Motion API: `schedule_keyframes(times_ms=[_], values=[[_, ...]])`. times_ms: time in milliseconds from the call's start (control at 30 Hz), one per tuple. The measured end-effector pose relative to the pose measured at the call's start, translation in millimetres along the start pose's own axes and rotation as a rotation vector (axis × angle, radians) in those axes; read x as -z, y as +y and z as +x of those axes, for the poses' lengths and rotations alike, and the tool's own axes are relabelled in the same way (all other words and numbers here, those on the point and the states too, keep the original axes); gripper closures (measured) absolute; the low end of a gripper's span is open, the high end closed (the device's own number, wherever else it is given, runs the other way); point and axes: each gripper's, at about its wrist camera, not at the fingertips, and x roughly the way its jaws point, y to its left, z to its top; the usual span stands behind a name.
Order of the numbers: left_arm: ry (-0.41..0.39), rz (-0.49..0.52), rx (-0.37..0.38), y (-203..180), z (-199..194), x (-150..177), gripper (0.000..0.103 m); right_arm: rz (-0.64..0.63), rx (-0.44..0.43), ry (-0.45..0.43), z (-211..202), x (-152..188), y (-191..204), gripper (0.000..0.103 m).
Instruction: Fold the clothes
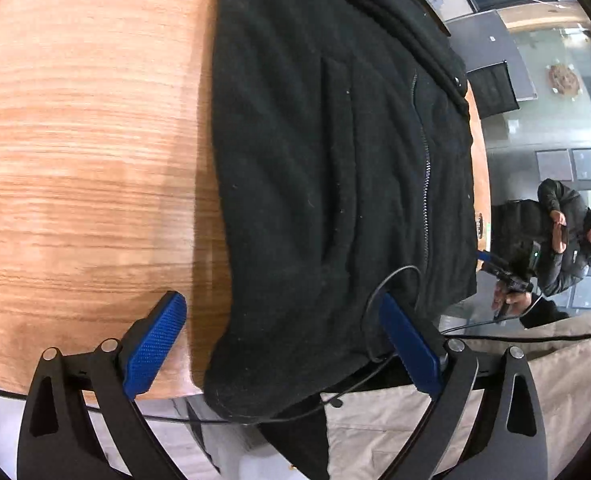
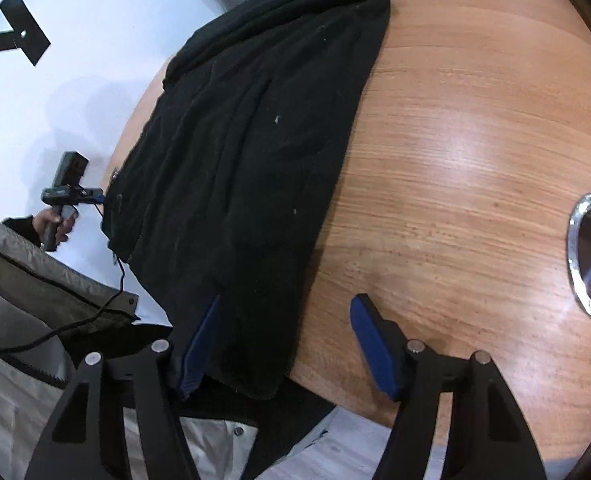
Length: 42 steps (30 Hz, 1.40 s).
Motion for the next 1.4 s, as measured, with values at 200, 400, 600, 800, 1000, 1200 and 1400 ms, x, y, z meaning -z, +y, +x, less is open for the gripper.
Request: schedule_keyframes(times_ms=[200, 400, 600, 800, 1000, 1200, 1400], values=[[0.023, 0.045, 0.006, -2.3, 0.0, -2.4, 0.001, -0.014, -0.082, 0.017, 16.3, -9.6, 8.0, 0.044], [0.097, 0.043, 0.054, -0.5, 14.0, -2.4, 0.064, -0.006, -0.117, 0.046, 43.6, -11.4, 20.1, 0.086], [0.149, -0.01, 0.077, 10.6, 17.5, -3.3, 0.092, 0.045, -0.1, 0.081, 36.5, -17.8, 24.7, 0.092], [0.048, -0.075, 0.223, -3.8, -16.3, -8.8, 0.096, -0.075, -0.134, -0.011, -18.3, -38.8, 63.2, 0.093], [-0.177, -0.17, 0.407, -38.4, -62.8, -28.6, 0.096, -0.214, -0.164, -0.193, -76.4, -96.0, 104.0, 0.093], [-0.335, -0.22, 0.521, -66.9, -87.0, -65.5, 0.096, -0.286, -0.216, -0.328, -102.8, -160.1, 106.2, 0.093], [-0.478, -0.259, 0.61, -72.3, -115.9, -111.6, 0.095, -0.304, -0.176, -0.402, -108.4, -219.9, 104.6, 0.093]])
